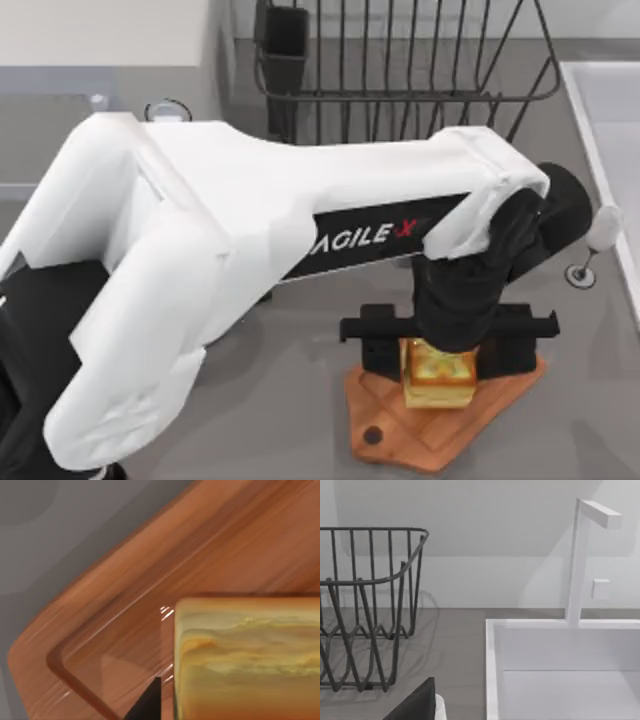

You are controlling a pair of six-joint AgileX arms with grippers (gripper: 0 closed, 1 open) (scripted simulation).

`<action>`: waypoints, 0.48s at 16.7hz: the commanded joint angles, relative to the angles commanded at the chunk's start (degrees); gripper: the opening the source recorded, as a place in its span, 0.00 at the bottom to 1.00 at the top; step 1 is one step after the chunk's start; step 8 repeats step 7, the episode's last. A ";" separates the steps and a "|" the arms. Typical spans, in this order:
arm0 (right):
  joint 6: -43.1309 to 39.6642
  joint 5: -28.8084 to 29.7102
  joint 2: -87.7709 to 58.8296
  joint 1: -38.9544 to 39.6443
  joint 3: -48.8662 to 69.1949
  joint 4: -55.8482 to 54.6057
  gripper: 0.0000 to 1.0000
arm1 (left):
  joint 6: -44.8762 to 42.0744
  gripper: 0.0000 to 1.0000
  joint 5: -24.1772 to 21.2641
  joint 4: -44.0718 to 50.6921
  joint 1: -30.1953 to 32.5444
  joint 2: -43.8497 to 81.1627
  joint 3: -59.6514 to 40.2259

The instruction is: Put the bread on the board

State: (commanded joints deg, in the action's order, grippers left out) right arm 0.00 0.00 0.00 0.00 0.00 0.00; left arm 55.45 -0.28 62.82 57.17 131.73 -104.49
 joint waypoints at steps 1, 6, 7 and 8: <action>0.00 0.00 0.00 0.00 0.00 0.00 1.00 | 0.00 0.98 0.00 0.00 0.00 0.00 0.00; 0.00 0.00 0.00 0.00 0.00 0.00 1.00 | 0.00 1.00 0.00 0.00 0.00 0.00 0.00; 0.00 0.00 0.00 0.00 0.00 0.00 1.00 | 0.00 1.00 0.00 0.00 0.00 0.00 0.00; 0.00 0.00 0.00 0.00 0.00 0.00 1.00 | 0.00 1.00 0.00 0.00 0.00 0.00 0.00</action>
